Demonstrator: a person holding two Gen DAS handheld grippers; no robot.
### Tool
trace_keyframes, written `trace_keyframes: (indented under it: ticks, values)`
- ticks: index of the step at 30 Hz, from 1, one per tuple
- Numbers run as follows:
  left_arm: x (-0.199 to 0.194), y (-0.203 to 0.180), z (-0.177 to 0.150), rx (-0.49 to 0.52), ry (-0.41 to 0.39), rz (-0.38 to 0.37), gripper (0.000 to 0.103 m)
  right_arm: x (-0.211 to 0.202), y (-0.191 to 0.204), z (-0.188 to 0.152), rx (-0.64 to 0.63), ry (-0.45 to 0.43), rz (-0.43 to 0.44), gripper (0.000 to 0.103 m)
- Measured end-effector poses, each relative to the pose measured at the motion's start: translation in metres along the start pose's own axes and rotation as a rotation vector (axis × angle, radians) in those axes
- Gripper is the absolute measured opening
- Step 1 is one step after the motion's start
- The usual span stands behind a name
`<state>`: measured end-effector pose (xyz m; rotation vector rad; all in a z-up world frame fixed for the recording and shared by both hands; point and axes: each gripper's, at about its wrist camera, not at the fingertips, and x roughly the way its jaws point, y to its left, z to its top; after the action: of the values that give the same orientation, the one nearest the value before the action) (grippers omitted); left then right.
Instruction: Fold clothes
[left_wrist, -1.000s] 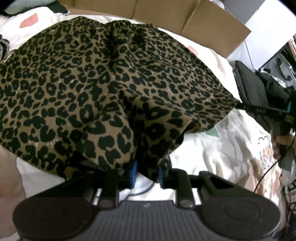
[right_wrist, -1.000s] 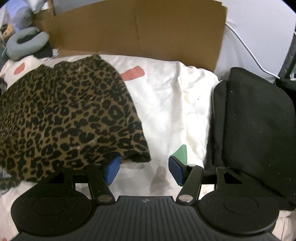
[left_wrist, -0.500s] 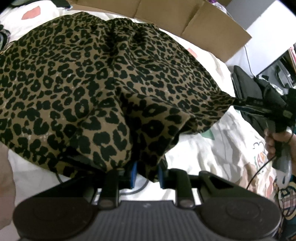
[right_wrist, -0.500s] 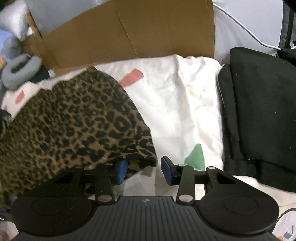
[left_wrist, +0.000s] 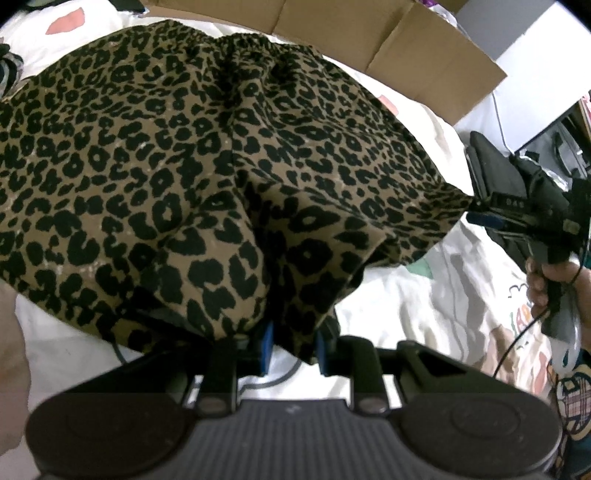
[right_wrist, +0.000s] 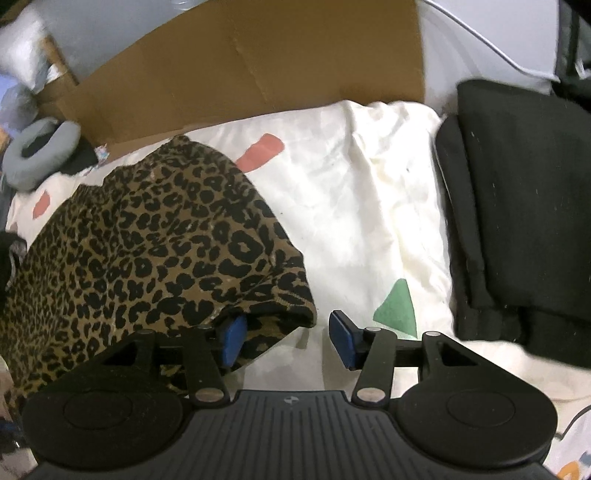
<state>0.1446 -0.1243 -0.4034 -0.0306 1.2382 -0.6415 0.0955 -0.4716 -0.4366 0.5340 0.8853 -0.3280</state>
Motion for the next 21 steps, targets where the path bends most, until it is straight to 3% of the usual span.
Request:
trace_keyframes:
  ticks: [2, 6, 9, 21]
  values:
    - [0.0, 0.001, -0.001, -0.002, 0.0, -0.002, 0.024, 0.001, -0.007, 0.002, 0.044, 0.0, 0.005, 0.051]
    - [0.0, 0.004, -0.002, 0.003, -0.001, 0.0, 0.02, -0.006, -0.017, 0.007, 0.078, -0.016, -0.008, 0.031]
    - [0.001, 0.007, -0.002, -0.002, -0.001, 0.007, 0.016, -0.006, -0.022, 0.007, 0.072, -0.013, -0.033, 0.024]
    - [0.011, 0.01, -0.003, 0.002, 0.024, 0.01, 0.014, 0.009, -0.014, -0.001, 0.082, 0.038, -0.014, 0.022]
